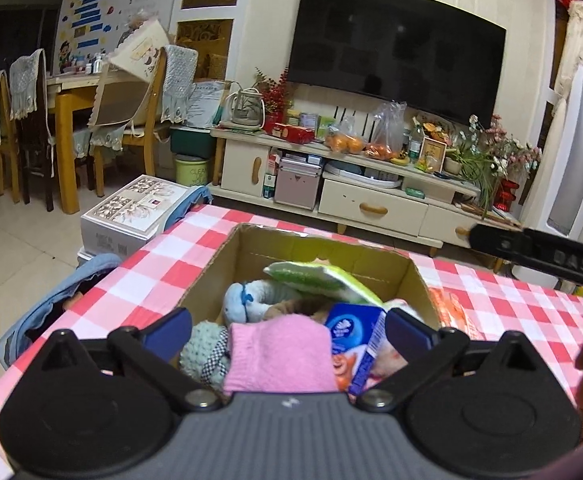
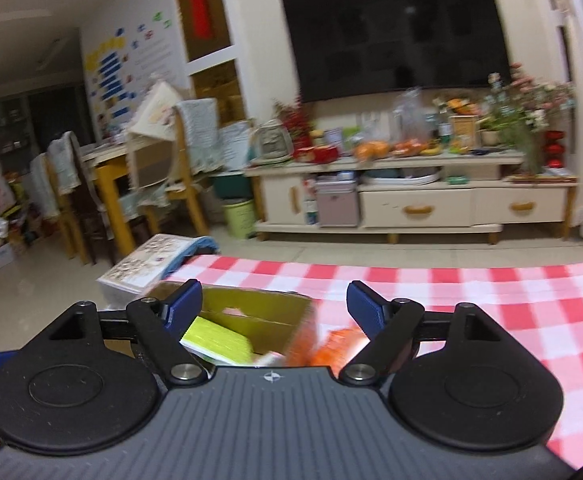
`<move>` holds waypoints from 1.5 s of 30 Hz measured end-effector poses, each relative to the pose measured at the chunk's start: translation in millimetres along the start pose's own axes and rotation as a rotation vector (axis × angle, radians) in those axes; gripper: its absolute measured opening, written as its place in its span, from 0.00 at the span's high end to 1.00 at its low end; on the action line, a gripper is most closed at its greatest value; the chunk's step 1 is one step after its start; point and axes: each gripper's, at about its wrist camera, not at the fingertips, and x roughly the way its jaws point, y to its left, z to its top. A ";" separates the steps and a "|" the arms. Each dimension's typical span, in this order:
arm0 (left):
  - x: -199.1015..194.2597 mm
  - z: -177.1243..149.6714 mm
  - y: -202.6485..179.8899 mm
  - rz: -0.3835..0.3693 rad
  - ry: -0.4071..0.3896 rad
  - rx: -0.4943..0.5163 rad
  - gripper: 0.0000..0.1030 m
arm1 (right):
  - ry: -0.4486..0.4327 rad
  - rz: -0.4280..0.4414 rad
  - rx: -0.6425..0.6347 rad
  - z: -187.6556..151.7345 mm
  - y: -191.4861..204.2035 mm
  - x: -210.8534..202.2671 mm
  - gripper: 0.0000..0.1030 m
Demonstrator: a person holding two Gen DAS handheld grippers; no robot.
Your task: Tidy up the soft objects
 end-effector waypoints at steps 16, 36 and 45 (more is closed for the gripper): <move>-40.8 -21.5 -29.6 0.013 0.018 0.069 0.01 | 0.119 -0.133 0.110 -31.1 -1.9 -76.4 0.02; -126.0 -35.6 -33.3 0.035 -0.002 0.109 0.01 | 0.131 -0.118 0.026 -43.9 38.2 -163.3 0.02; -150.6 -37.5 -24.5 0.036 -0.033 0.101 0.01 | 0.109 -0.103 -0.014 -45.6 56.3 -182.7 0.02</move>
